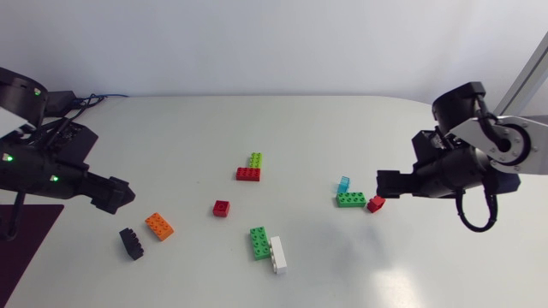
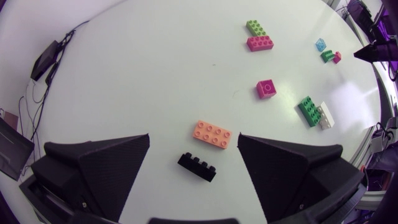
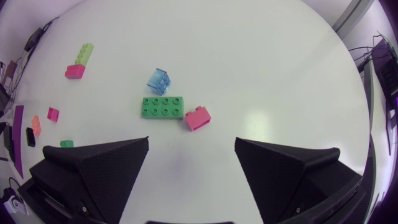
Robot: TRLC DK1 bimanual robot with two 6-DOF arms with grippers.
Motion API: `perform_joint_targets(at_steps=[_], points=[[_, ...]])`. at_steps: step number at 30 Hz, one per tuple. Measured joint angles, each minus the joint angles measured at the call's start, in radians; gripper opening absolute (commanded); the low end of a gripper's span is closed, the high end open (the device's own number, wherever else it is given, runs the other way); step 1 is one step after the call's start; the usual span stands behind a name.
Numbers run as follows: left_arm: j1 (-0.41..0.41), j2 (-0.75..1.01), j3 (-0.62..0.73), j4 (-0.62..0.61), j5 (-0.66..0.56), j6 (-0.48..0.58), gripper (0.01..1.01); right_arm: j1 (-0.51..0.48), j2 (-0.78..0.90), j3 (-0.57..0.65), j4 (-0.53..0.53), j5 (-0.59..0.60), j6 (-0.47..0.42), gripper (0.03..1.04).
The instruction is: Sort duplo bricks by size, large to the right and small to the left
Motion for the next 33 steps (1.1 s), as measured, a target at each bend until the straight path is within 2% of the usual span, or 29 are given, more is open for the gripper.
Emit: perform_joint_targets(at_steps=[6,15,21,26,29,31,32,33], points=[[0.002,0.029,0.001,0.01,0.0,0.0,0.985,0.0,0.176,0.03,0.006,0.008,-0.07,1.0],[0.002,0.029,0.002,0.01,0.0,0.0,0.985,-0.026,0.373,0.148,0.06,0.012,-0.091,0.97],[0.0,0.0,0.003,0.01,0.0,0.0,0.985,-0.052,0.436,0.187,0.063,0.024,-0.109,0.96],[-0.014,-0.037,0.003,0.01,0.0,0.0,0.985,-0.081,0.452,0.192,0.065,0.027,-0.126,0.89],[-0.021,-0.051,0.003,0.01,0.001,0.0,0.985,-0.088,0.453,0.192,0.068,0.027,-0.126,0.73],[-0.022,-0.054,0.003,0.01,0.003,0.0,0.985,-0.087,0.454,0.191,0.074,0.027,-0.126,0.51],[-0.022,-0.055,0.003,0.01,0.003,0.0,0.985,-0.087,0.455,0.19,0.084,0.027,-0.126,0.44],[-0.022,-0.056,0.003,0.01,0.003,0.0,0.985,-0.087,0.456,0.189,0.095,0.027,-0.126,0.43]])
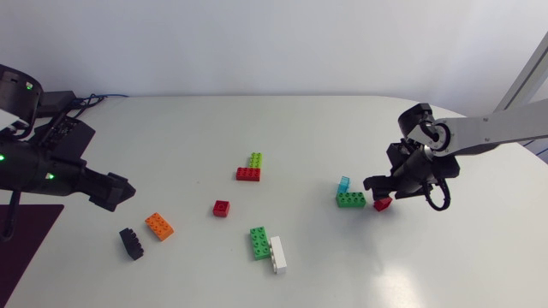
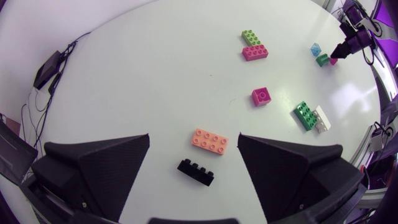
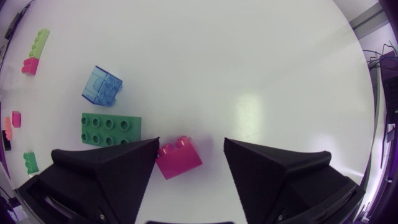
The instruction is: Sort duplo bricks by size, large to the right and small to the left
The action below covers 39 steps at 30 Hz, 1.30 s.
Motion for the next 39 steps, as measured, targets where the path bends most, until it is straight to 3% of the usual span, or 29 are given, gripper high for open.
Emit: perform_joint_targets(at_steps=[13,22,28,36,38,39], points=[[-0.004,-0.003,0.0,0.0,0.0,0.0,0.985,-0.018,-0.019,-0.055,0.026,-0.038,0.008,0.15],[-0.006,-0.007,0.0,0.0,0.0,0.0,0.985,-0.004,-0.046,-0.067,-0.018,-0.045,0.009,0.15],[-0.005,-0.039,0.0,0.0,0.0,0.0,0.985,0.225,-0.037,0.134,-0.169,-0.045,0.04,0.15],[-0.003,-0.082,-0.004,0.0,0.0,0.0,0.985,0.537,0.121,0.384,-0.192,-0.046,0.085,0.16],[-0.003,-0.082,-0.007,0.0,0.0,0.0,0.985,0.587,0.186,0.419,-0.194,-0.046,0.091,0.23],[-0.003,-0.082,-0.009,0.0,0.0,0.0,0.985,0.608,0.216,0.438,-0.201,-0.045,0.093,0.31]])
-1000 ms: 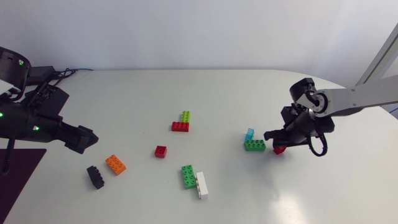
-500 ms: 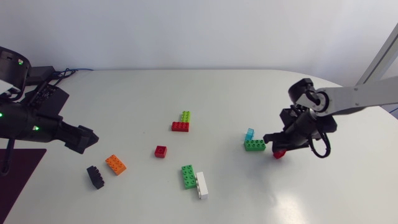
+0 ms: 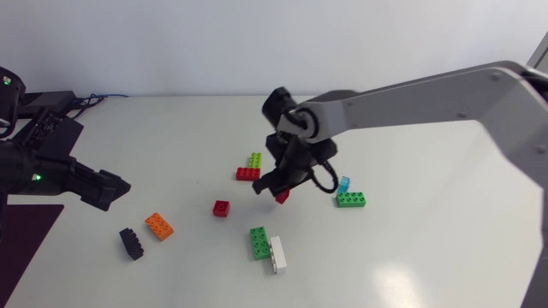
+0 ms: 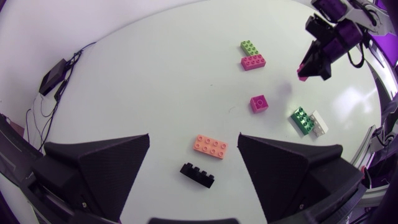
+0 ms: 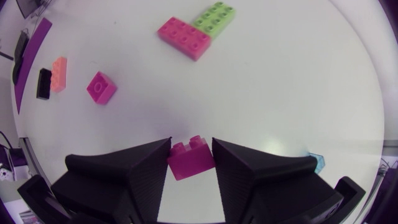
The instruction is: Sort duplo bricks by size, large to the right and small to the left
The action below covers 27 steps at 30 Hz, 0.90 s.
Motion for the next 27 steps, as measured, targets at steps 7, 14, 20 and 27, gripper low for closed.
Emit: perform_joint_targets(at_steps=[7,14,20,27], points=[[0.0,-0.003,-0.002,0.0,0.0,0.0,0.985,0.096,0.09,0.111,-0.048,0.076,0.037,1.0],[-0.01,-0.003,-0.002,0.0,0.0,0.0,0.985,-0.039,0.024,0.132,-0.105,0.095,0.043,1.0],[-0.041,-0.003,-0.007,0.014,0.0,0.0,0.985,-0.276,-0.066,0.069,-0.108,0.123,0.043,0.99],[-0.074,-0.003,-0.014,0.023,0.0,-0.003,0.985,-0.333,-0.084,-0.089,-0.048,0.123,0.075,0.99]])
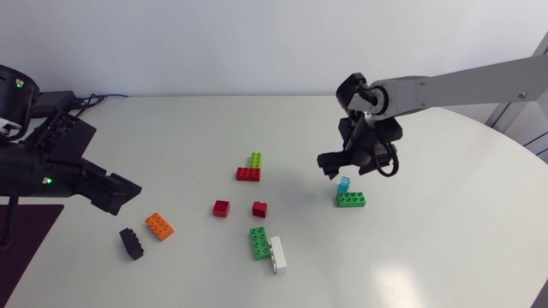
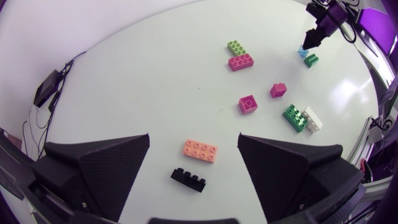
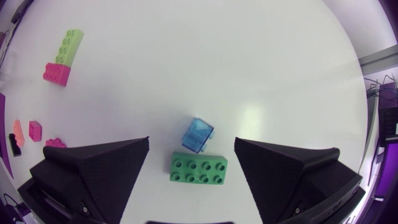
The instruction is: Sort duplo bricks by size, large to the right and small to the left
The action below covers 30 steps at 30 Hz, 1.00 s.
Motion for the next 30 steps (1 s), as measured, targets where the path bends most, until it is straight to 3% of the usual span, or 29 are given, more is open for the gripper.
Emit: perform_joint_targets(at_steps=[6,12,14,17,22,27,30], points=[[0.0,0.0,-0.002,0.003,0.0,-0.006,0.985,0.011,0.034,-0.025,0.027,-0.003,0.07,0.98],[0.0,0.0,-0.006,0.003,0.0,-0.006,0.985,0.009,0.102,-0.024,0.036,-0.004,0.083,0.95],[0.0,0.0,-0.006,0.005,0.0,-0.006,0.985,0.007,0.123,-0.012,0.034,-0.01,0.087,0.88],[0.0,0.0,-0.006,0.015,0.0,-0.006,0.985,-0.002,0.144,0.019,0.038,-0.01,0.093,0.67],[0.0,0.0,-0.007,0.015,0.0,-0.006,0.985,-0.019,0.158,0.04,0.054,-0.008,0.103,0.41],[0.0,-0.004,-0.021,0.019,0.0,-0.006,0.985,-0.028,0.158,0.04,0.055,-0.028,0.103,0.24],[0.0,-0.004,-0.022,0.021,0.0,-0.006,0.985,-0.029,0.158,0.04,0.057,-0.039,0.104,0.19]])
